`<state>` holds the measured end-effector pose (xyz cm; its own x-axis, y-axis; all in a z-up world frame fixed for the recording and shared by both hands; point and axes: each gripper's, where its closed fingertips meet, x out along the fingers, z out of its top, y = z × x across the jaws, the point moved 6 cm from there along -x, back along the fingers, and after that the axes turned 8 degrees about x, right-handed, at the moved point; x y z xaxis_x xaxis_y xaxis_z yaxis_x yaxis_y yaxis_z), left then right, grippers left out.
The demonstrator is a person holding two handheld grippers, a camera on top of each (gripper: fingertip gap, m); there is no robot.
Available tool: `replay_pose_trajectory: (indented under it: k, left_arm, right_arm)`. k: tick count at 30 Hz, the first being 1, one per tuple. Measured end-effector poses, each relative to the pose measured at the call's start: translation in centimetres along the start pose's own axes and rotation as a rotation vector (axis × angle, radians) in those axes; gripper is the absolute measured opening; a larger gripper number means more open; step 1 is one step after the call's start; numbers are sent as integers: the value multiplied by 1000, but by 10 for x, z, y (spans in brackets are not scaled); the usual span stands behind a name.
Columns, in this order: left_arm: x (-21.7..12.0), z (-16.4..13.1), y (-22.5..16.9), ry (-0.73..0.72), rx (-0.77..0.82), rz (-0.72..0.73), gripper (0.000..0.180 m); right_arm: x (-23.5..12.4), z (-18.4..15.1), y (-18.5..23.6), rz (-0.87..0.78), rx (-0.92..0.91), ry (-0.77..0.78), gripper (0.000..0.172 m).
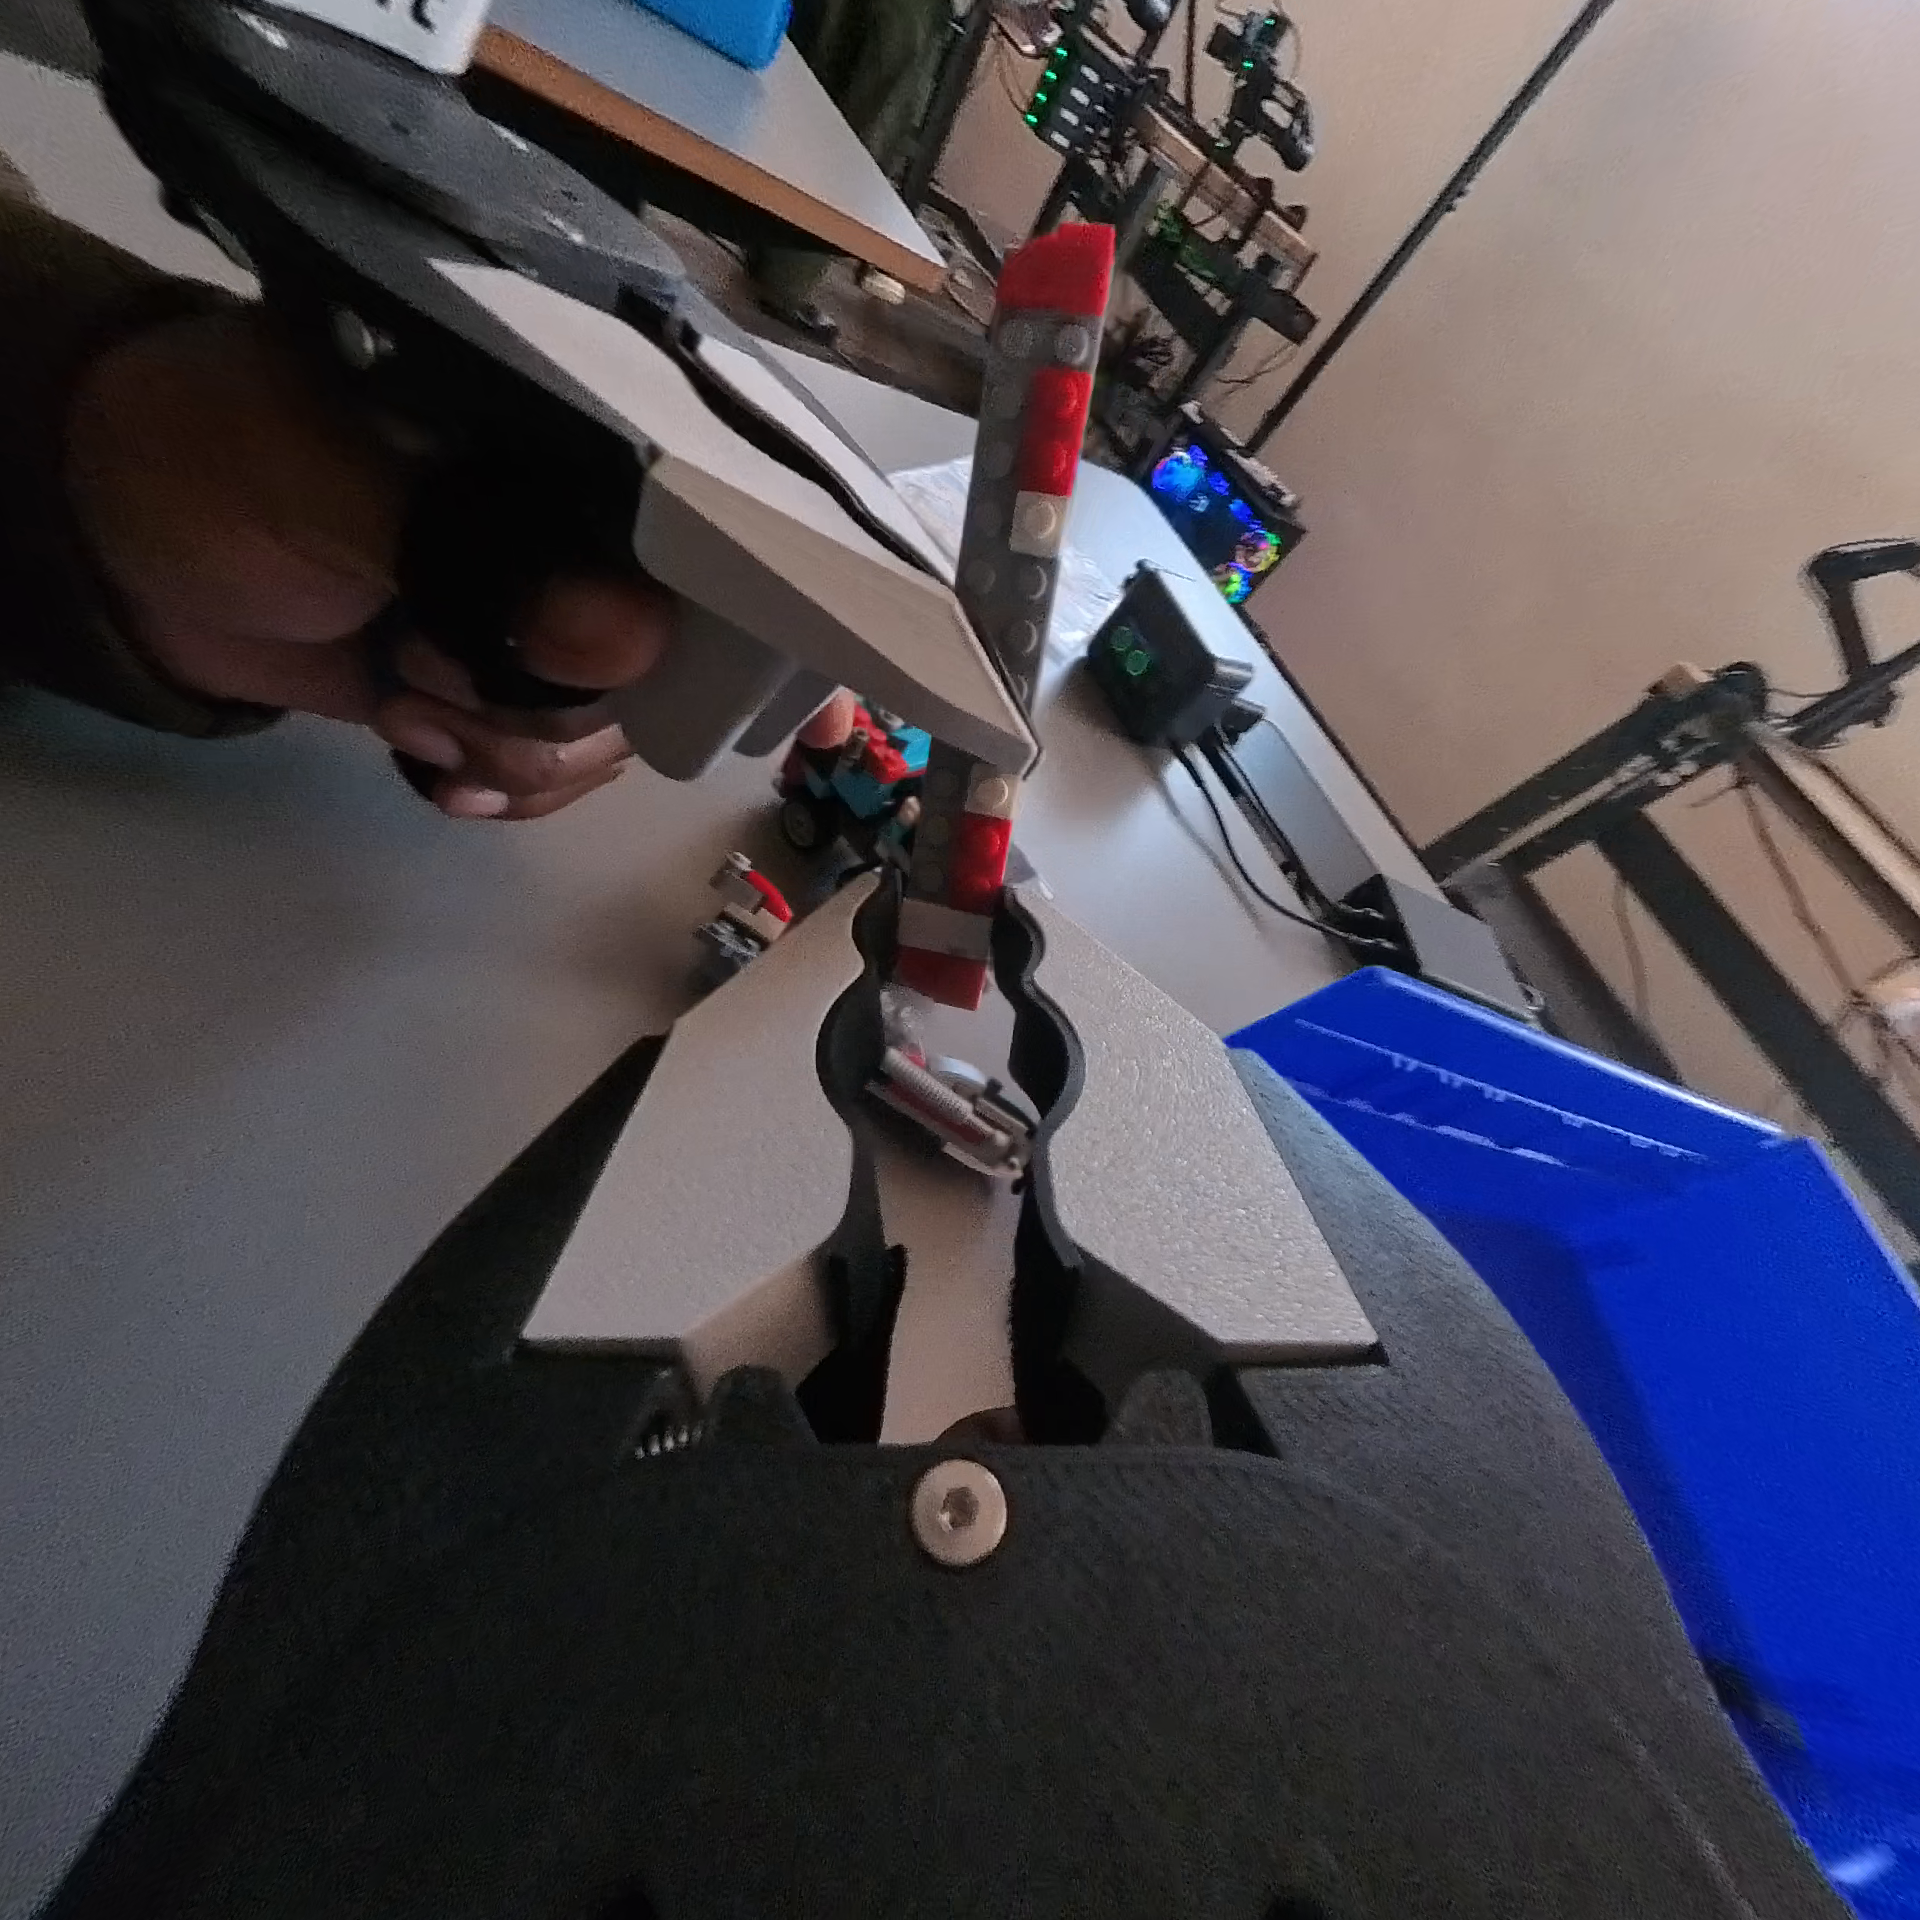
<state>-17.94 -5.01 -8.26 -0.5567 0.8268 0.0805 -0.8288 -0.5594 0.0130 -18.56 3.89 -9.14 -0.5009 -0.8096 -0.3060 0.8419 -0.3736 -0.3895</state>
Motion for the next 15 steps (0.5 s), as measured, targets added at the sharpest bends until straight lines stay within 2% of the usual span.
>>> replay_pose_trajectory:
  k: [15]
  left_arm:
    - [0, 2, -4, 8, 79, 2, 8]
  right_arm:
    - [-6, -2, -7, 325, 307, -58, 18]
